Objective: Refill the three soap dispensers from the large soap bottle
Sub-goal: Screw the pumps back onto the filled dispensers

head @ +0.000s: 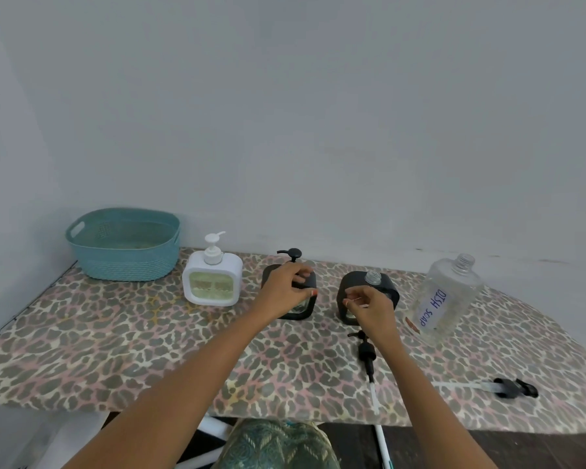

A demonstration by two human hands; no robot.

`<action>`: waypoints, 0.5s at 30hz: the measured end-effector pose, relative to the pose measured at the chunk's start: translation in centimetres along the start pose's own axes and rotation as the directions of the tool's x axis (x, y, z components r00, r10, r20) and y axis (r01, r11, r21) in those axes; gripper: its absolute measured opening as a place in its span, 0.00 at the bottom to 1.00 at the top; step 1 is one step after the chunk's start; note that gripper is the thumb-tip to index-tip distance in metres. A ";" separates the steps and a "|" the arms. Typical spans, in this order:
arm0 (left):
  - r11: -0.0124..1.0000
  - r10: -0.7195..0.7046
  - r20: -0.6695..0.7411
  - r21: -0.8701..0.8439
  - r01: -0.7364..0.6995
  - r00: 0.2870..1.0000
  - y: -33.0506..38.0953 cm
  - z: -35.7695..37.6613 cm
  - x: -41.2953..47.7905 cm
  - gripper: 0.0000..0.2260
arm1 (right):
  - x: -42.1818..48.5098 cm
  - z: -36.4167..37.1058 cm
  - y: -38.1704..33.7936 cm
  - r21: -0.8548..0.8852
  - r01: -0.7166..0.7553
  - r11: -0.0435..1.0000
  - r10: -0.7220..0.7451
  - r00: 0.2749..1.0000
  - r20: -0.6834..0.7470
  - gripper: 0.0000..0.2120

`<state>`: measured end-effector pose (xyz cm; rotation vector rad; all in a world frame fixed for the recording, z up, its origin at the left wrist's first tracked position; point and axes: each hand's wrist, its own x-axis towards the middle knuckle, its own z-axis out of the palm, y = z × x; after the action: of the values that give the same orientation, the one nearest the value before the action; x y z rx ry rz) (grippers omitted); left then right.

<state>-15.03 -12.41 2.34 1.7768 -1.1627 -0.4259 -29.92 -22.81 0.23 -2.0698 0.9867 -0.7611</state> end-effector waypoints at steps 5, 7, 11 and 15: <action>0.999 0.036 0.069 0.001 -0.037 0.997 1.3 3.1 1.6 0.18 | -0.4 -1.5 2.5 -0.004 -0.076 0.997 0.076 0.996 -0.045 0.07; 0.999 0.039 0.083 0.005 -0.039 0.996 1.8 4.2 2.4 0.19 | -0.5 -1.7 3.6 0.002 -0.106 0.994 0.105 0.993 -0.061 0.07; 0.996 0.053 0.124 0.067 -0.061 0.991 2.3 6.3 4.3 0.21 | -0.6 -1.7 5.7 0.029 -0.174 0.984 0.176 0.982 -0.073 0.07; 0.993 0.044 0.153 0.101 -0.060 0.987 2.0 7.8 5.6 0.23 | -1.2 -1.5 7.1 0.038 -0.259 0.965 0.260 0.965 -0.041 0.09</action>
<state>-18.81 -21.39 1.20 1.8256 -1.3569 -0.4824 -34.48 -25.58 -4.79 -1.8550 1.2342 -0.6844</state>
